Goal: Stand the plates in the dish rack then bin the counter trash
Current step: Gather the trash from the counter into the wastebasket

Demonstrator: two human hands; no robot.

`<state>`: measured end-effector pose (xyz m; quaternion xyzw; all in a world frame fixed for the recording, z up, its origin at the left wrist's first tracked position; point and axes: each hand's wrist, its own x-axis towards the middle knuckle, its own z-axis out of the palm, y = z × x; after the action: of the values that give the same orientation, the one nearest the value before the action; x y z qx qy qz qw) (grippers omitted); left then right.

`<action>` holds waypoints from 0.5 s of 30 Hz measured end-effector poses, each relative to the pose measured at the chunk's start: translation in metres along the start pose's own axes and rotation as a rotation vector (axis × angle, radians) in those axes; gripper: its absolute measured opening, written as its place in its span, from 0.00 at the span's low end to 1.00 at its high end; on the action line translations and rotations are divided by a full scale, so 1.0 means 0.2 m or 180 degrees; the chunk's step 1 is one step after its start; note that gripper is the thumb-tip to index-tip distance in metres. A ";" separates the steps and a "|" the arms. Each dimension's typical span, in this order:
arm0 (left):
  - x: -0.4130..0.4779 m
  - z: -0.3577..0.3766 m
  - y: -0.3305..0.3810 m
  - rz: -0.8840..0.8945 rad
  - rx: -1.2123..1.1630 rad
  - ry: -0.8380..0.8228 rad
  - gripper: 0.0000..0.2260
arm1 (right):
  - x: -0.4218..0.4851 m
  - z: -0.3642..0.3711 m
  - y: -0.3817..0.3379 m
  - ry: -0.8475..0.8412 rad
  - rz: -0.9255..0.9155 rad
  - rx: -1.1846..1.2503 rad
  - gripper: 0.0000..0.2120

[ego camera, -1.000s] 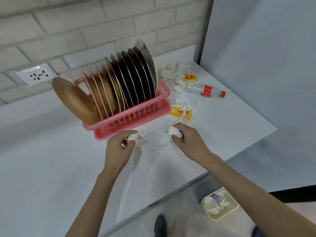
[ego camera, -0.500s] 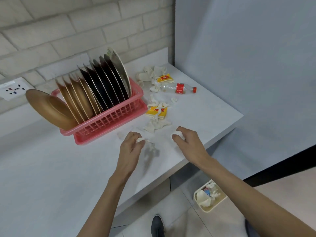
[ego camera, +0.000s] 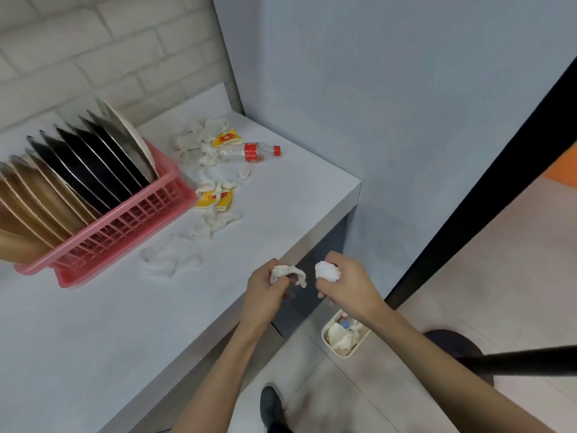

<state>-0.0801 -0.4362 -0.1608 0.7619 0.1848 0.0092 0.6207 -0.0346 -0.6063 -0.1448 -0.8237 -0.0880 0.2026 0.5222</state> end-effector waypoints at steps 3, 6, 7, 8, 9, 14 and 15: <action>-0.03 0.15 -0.03 -0.0144 -0.0405 -0.0190 0.14 | -0.07 -0.06 0.12 0.0132 0.0158 -0.0113 0.07; -0.03 0.27 -0.08 -0.0221 -0.0467 -0.0312 0.14 | -0.12 -0.12 0.27 0.0234 0.0294 -0.0061 0.09; -0.03 0.30 -0.09 -0.0269 -0.0382 -0.0290 0.13 | -0.14 -0.13 0.31 0.0250 0.0331 -0.0036 0.10; -0.02 0.34 -0.12 -0.0330 -0.0279 -0.0246 0.12 | -0.15 -0.14 0.36 0.0281 0.0373 -0.0014 0.11; 0.00 0.36 -0.15 -0.0396 -0.0120 -0.0201 0.10 | -0.17 -0.16 0.39 0.0321 0.0439 -0.0036 0.12; 0.07 0.46 -0.27 -0.0521 0.0475 -0.0565 0.06 | -0.22 -0.18 0.57 0.0490 0.0512 0.0036 0.17; 0.08 0.48 -0.28 -0.0576 0.0475 -0.0621 0.06 | -0.22 -0.17 0.61 0.0537 0.0526 -0.0004 0.15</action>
<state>-0.0574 -0.5127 -0.2383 0.7834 0.1918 -0.1346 0.5757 -0.0678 -0.7039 -0.2299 -0.8426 0.0243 0.1748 0.5088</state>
